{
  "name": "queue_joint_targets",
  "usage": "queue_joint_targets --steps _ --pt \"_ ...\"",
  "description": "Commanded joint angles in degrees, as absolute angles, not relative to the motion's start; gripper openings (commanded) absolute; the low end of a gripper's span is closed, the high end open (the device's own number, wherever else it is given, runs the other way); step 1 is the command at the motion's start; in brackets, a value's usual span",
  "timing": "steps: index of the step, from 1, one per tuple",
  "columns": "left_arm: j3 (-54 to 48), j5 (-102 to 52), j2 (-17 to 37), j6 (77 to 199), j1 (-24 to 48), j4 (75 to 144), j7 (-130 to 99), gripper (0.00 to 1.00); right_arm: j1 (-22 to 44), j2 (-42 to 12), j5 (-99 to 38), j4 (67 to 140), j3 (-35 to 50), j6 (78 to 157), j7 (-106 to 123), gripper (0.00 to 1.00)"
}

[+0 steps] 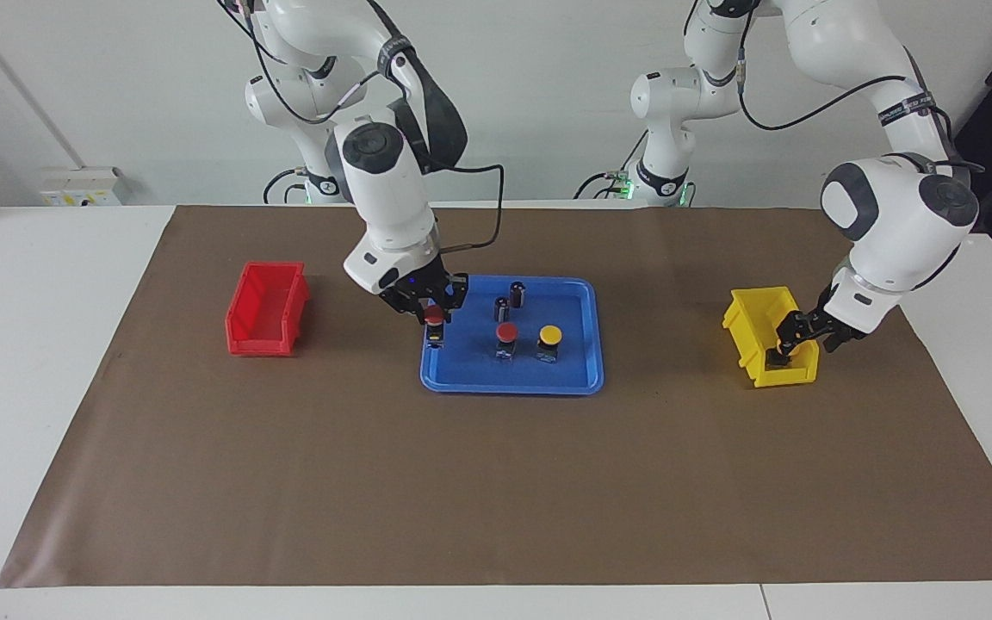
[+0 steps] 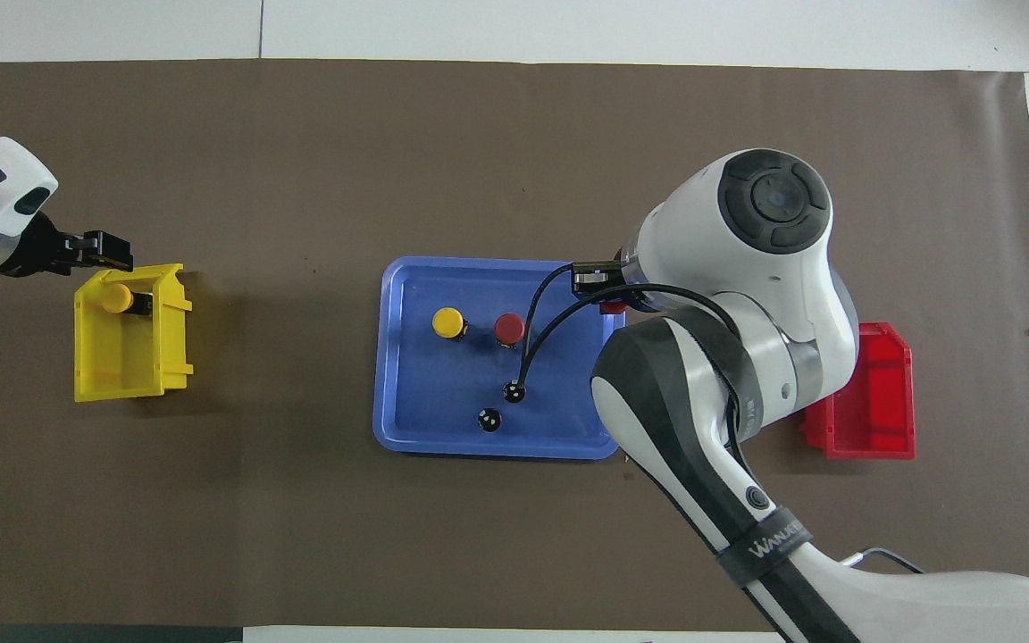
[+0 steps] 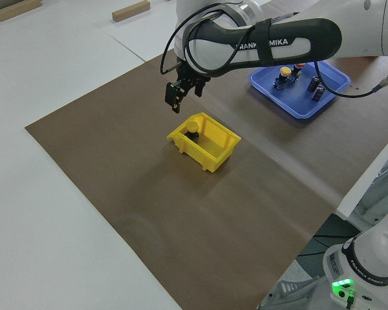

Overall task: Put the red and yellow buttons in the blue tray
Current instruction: 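Lower the red button into the tray while the left gripper grasps yellow button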

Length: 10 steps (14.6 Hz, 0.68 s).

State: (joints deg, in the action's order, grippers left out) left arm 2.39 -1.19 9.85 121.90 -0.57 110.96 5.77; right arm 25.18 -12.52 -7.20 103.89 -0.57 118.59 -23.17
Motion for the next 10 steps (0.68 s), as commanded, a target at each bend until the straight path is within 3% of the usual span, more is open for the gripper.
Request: queue_joint_targets --steps 1,10 --pt "1.8 -1.4 8.8 124.9 -1.7 114.5 6.8 0.72 25.3 -12.6 -8.5 105.5 -0.8 121.4 -23.2 0.2" --pt "1.8 -1.5 7.4 127.4 -2.3 119.3 6.7 0.72 26.9 -14.0 -14.4 109.0 -0.7 123.9 -23.4 0.21"
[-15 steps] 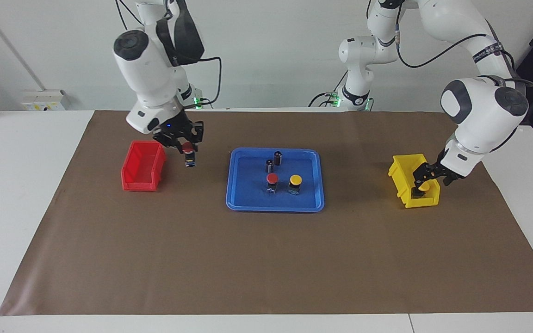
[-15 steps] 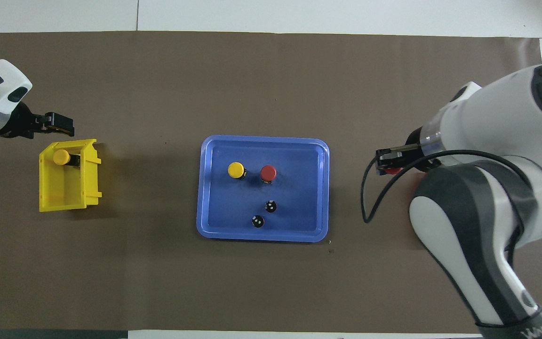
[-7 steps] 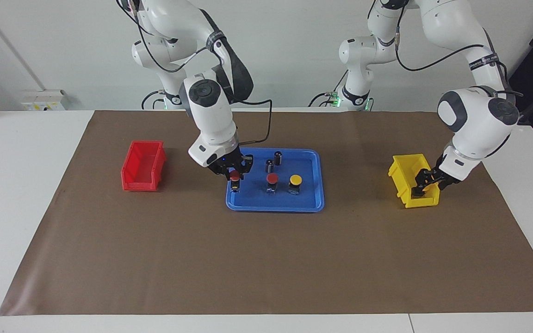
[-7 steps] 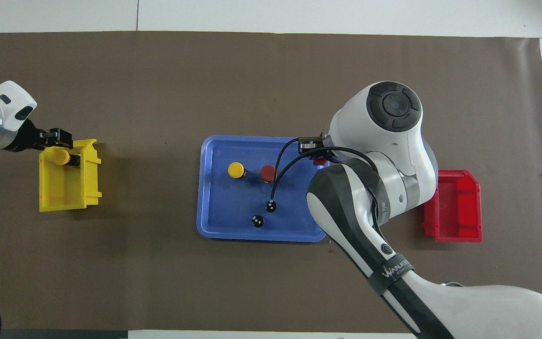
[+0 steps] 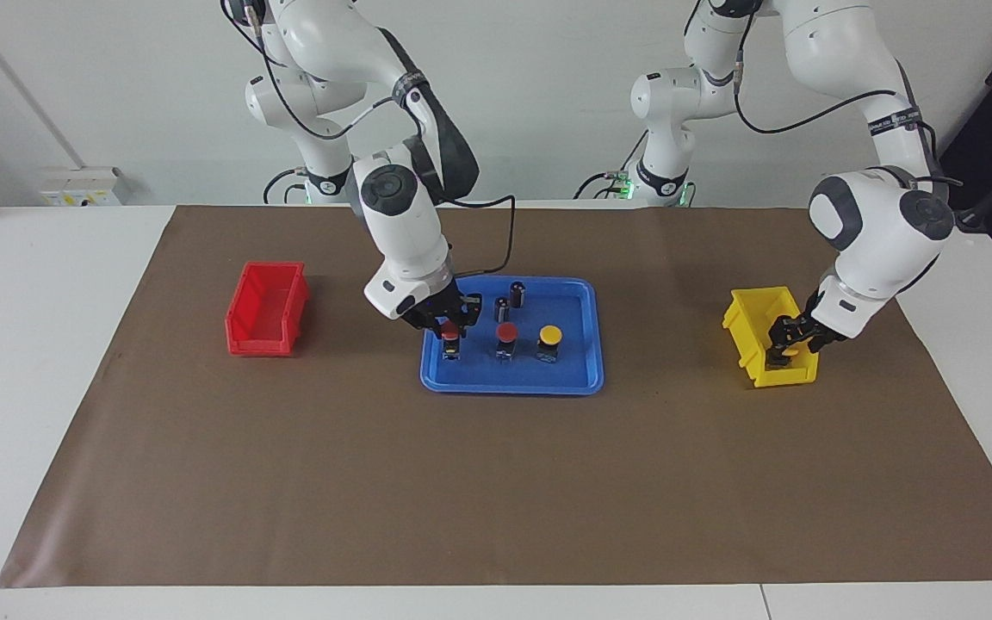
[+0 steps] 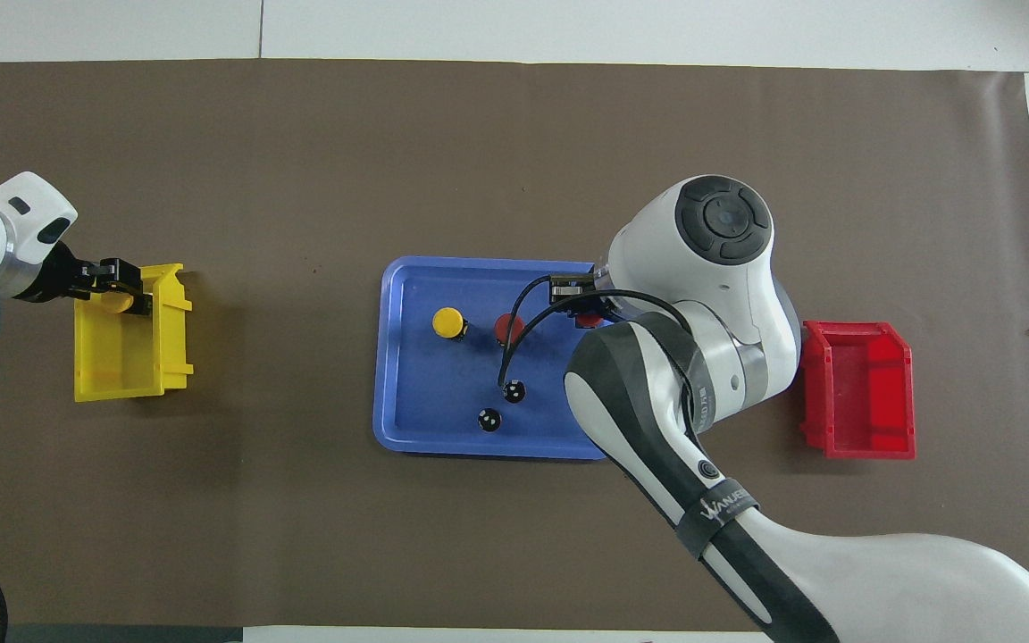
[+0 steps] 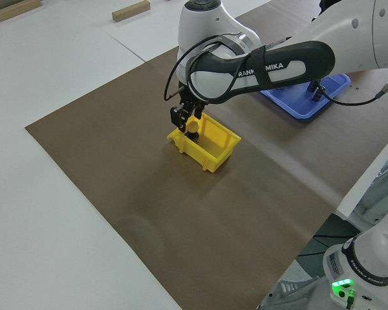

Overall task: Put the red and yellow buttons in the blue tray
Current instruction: 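Lower the red button into the tray while the left gripper grasps yellow button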

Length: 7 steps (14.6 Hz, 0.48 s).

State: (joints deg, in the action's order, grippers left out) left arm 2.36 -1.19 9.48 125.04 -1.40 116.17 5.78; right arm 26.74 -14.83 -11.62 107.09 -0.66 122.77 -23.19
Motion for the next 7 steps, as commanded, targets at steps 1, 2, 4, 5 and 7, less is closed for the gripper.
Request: queue_joint_targets --steps 1,2,4,5,7 --pt "1.8 -1.5 7.3 127.6 -2.3 119.3 6.7 0.71 26.9 -13.9 -15.3 109.2 -0.7 124.1 -23.4 0.2" --pt "1.8 -1.5 7.3 127.5 -2.3 119.4 6.7 0.7 26.8 -13.8 -15.4 109.8 -0.7 124.4 -23.2 0.2" --pt "1.8 -1.5 7.2 127.7 -2.3 119.7 6.7 0.67 26.9 -14.4 -15.5 110.0 -0.7 125.2 -23.0 0.21" --pt "1.8 -1.5 7.2 127.7 -2.3 119.7 6.7 0.65 27.1 -14.6 -15.5 110.4 -0.7 126.7 -23.1 0.21" --pt "1.8 -1.5 7.2 127.6 -2.3 119.7 6.3 0.43 27.1 -15.0 -15.5 110.7 -0.7 127.1 -23.1 0.21"
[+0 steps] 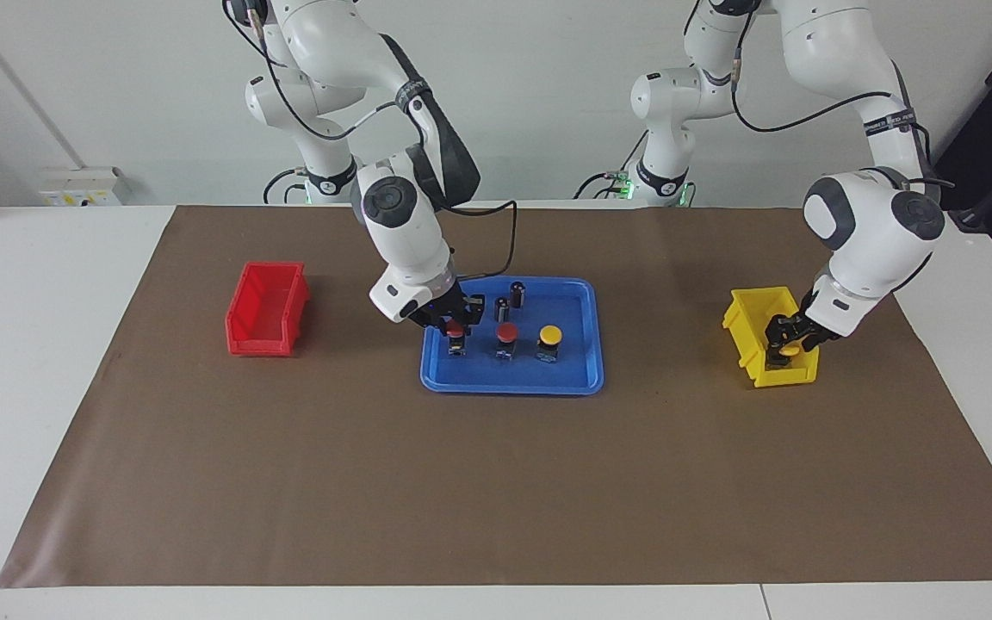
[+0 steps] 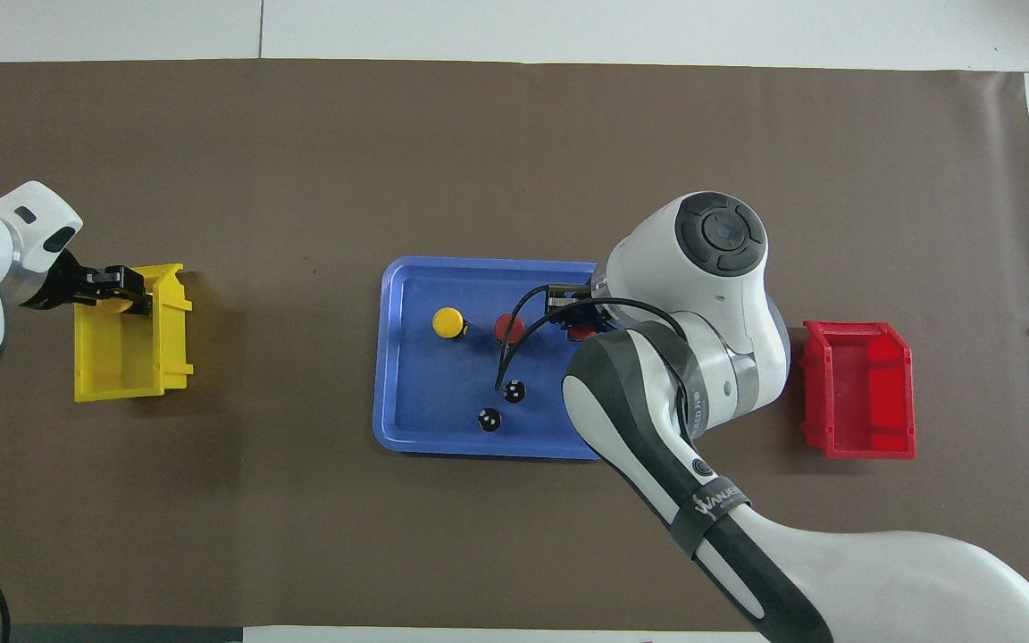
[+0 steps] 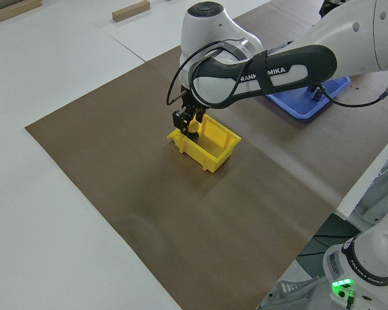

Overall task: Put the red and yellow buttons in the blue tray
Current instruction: 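Withdraw the right gripper from the tray while the left gripper carries yellow button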

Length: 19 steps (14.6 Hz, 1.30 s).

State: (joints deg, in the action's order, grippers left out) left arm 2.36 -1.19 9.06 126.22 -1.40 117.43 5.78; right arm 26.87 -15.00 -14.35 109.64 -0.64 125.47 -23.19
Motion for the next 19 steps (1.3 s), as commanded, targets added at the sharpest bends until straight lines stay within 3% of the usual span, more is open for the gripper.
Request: queue_joint_targets --steps 1,2,3,4,5,6,8,10,14,19 --pt "1.8 -1.5 7.2 127.4 -2.3 119.7 6.2 0.23 27.3 -15.1 -15.5 110.9 -0.7 127.3 -23.2 0.21" --pt "1.8 -1.5 7.2 127.0 -2.3 119.7 6.3 0.06 27.4 -15.5 -15.4 111.0 -0.7 127.5 -23.4 0.22" --pt "1.8 -1.5 7.2 126.6 -2.3 119.3 6.2 0.01 27.4 -16.1 -15.5 111.0 -0.7 128.1 -23.4 0.24" --pt "1.8 -1.5 7.2 124.9 -2.1 118.2 5.7 0.01 27.6 -16.3 -15.5 111.0 -0.7 128.1 -23.4 0.39" --pt "1.8 -1.5 6.9 121.2 -1.7 115.1 4.8 0.01 27.9 -16.3 -15.4 110.8 -0.8 127.5 -23.5 0.75" --pt "1.8 -1.4 6.7 115.5 -1.3 110.8 3.8 0.01 27.9 -16.1 -14.9 110.5 -0.9 126.9 -23.5 1.0" --pt "1.4 2.7 6.9 104.3 0.4 100.2 2.7 0.01 27.3 -14.8 -14.2 109.8 -1.2 125.4 -23.6 1.0" --pt "1.1 3.9 6.9 99.9 5.5 95.5 -5.1 0.02 24.7 -12.1 -12.4 107.2 -1.4 120.4 -23.5 1.0" --pt "0.9 0.9 6.9 108.5 21.7 101.8 -29.0 0.01 18.0 -9.3 -5.7 96.8 -1.4 103.2 -22.9 1.0" --pt "0.8 -0.6 9.0 118.6 29.3 108.0 -35.2 0.01 10.0 -0.4 -3.5 95.5 -1.5 90.9 -17.8 1.0"
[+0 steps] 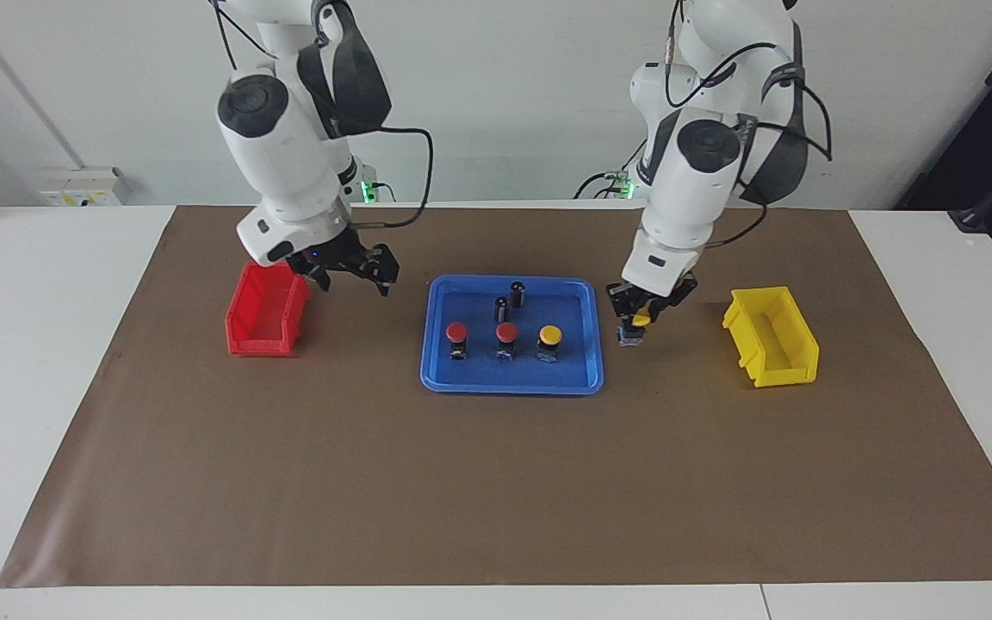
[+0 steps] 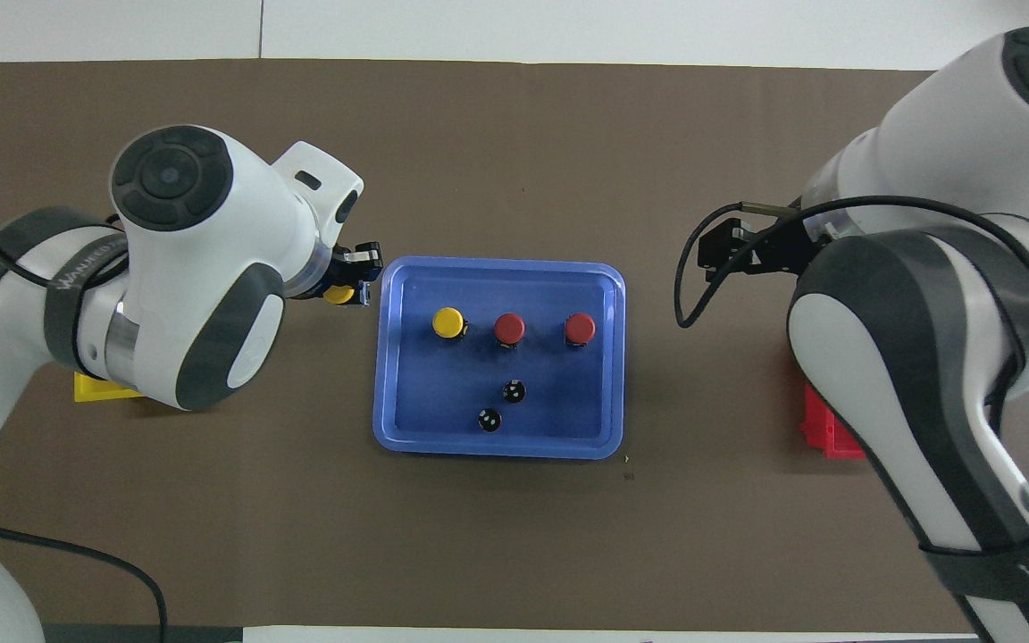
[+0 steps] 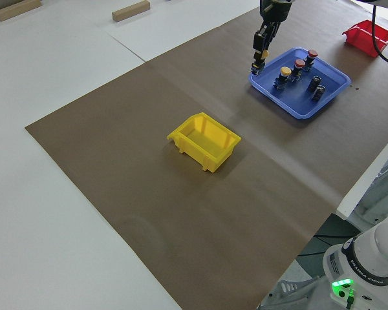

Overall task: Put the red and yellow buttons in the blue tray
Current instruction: 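Withdraw the right gripper from the tray while the left gripper carries yellow button, then lower the yellow button into the tray with the left gripper and release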

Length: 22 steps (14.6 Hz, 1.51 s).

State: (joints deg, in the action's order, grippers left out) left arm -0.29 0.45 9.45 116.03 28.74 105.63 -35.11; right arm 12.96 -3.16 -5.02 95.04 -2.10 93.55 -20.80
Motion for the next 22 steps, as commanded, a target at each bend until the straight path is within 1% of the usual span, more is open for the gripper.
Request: queue_joint_targets --steps 1,4,7,9,13,15,16,17,18,19,22 --pt "0.8 -0.6 9.8 119.1 29.9 108.0 -35.2 0.01 8.5 0.6 -2.8 94.9 -1.5 89.1 -15.8 1.0" --pt "0.7 -0.7 11.2 121.6 31.2 109.1 -37.0 0.01 4.0 0.0 -0.6 88.9 -1.6 83.7 -11.2 1.0" --pt "0.7 -1.9 11.8 124.0 32.7 110.0 -37.4 0.01 0.4 -2.8 0.0 82.6 -1.7 79.1 -6.7 1.0" --pt "0.7 -1.9 12.4 124.5 33.3 110.0 -38.6 0.01 0.3 -1.3 1.3 83.4 -3.0 79.2 -4.3 1.0" --pt "0.8 -1.9 13.3 124.7 33.3 111.3 -38.3 0.01 0.3 1.5 1.1 88.0 -3.0 79.6 -3.6 1.0" --pt "0.8 -1.9 13.2 125.9 33.3 112.6 -38.1 0.02 -0.4 1.7 1.1 88.2 -3.4 79.9 -0.5 1.0" --pt "0.8 -1.9 13.2 126.3 33.3 112.9 -38.1 0.04 -1.3 1.2 1.1 88.2 -3.4 79.8 0.1 1.0" --pt "0.8 -1.9 13.2 126.4 33.3 112.9 -38.0 0.12 -1.9 1.1 1.0 88.2 -3.4 79.7 0.3 1.0" --pt "0.8 -1.9 13.2 126.5 33.3 112.8 -37.9 0.27 -2.1 1.1 1.0 88.1 -3.4 79.7 0.8 1.0" --pt "0.8 -1.9 13.3 126.5 33.3 112.6 -37.9 0.37 -2.2 1.1 1.0 88.2 -3.4 79.9 1.5 1.0" --pt "0.8 -1.9 13.3 126.3 33.3 112.2 -38.1 0.59 -3.0 1.6 1.0 90.3 -3.4 82.2 2.4 1.0"
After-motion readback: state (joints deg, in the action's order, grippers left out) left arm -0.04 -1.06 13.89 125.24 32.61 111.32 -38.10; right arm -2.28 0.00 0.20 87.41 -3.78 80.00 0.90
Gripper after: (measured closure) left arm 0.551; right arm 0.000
